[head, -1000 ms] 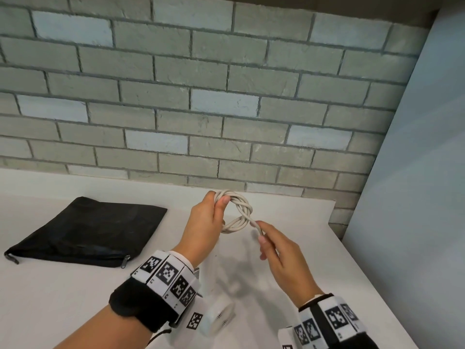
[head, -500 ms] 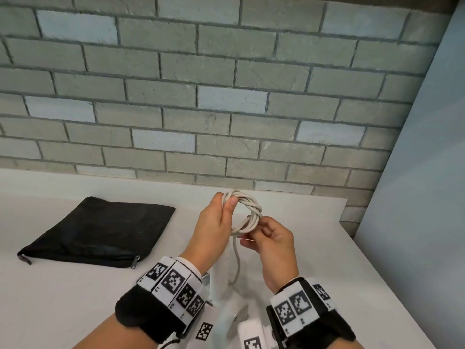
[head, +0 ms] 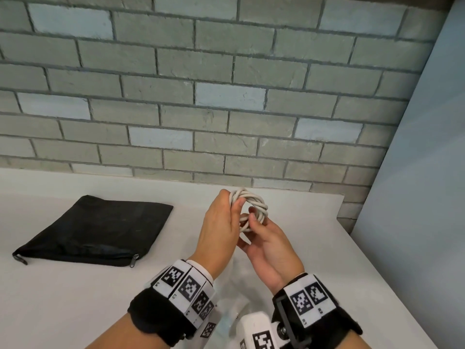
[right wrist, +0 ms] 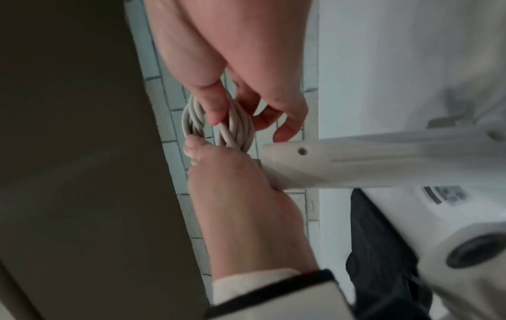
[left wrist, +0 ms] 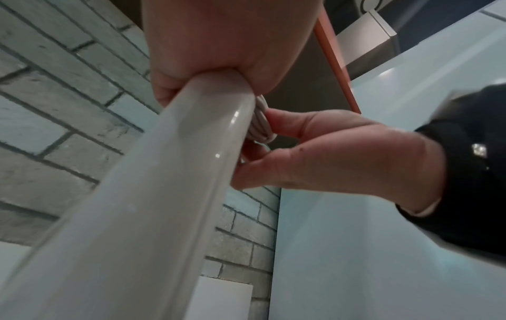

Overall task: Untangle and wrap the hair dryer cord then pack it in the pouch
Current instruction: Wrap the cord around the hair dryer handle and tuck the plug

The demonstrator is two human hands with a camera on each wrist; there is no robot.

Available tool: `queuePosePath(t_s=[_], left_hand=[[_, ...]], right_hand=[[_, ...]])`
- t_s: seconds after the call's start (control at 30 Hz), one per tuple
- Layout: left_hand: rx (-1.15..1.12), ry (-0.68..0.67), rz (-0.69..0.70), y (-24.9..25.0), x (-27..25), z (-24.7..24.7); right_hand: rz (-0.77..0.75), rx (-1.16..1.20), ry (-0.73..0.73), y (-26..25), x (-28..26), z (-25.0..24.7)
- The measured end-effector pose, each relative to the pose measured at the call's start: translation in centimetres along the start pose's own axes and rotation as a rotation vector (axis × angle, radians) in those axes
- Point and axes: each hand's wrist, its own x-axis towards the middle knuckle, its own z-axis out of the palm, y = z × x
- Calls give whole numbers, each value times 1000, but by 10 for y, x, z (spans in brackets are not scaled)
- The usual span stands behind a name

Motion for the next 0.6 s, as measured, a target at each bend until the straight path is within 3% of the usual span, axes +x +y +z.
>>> queuePosePath(t_s=[0.2, 0.43, 0.6], left_hand=[[-84, -40, -50, -2, 0, -2], [-241, -113, -155, -5, 2, 0], [-244, -166, -166, 0, 4, 1]], right_hand=[[4, 55, -72, -3, 1, 4], [-64, -225, -6, -6, 4, 6], [-8, -400, 27, -22, 0, 0]])
